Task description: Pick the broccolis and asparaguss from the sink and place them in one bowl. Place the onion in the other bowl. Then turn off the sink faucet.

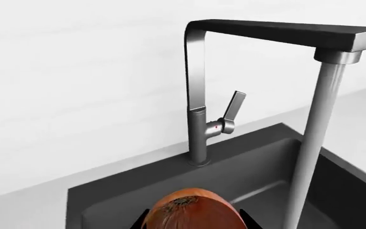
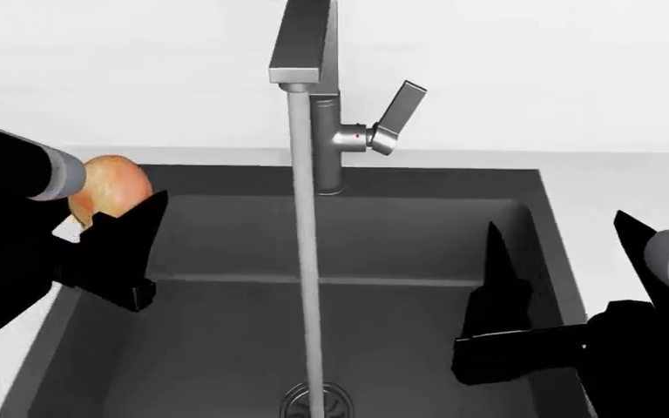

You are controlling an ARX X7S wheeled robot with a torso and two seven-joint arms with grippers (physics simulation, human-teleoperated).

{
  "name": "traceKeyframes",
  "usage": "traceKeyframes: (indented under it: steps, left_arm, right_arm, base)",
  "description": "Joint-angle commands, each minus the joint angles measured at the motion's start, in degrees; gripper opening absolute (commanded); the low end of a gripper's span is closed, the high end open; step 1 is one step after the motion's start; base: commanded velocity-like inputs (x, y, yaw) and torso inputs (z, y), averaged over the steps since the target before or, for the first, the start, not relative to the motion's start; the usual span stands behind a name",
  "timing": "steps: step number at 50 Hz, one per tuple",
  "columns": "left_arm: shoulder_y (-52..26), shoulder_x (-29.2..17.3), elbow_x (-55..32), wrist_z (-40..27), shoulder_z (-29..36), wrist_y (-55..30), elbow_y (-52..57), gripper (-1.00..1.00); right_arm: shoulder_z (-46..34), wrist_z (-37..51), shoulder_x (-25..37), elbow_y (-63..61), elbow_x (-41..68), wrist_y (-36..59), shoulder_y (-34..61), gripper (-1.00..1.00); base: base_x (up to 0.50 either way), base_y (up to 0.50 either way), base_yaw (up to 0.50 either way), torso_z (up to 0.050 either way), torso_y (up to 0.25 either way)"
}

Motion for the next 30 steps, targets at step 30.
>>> traceKeyframes:
  steps: [30]
  left_arm:
    - [0.7,-2.6,-2.2,-1.1,-2.8,2.1,4.1,-1.00]
  right_arm:
    - [0.1,-0.9,-1.6,-0.3,-2.9,-0.9,-1.3,1.00]
  base:
    - [-0.20,0.23,0.00,0.000,0.000]
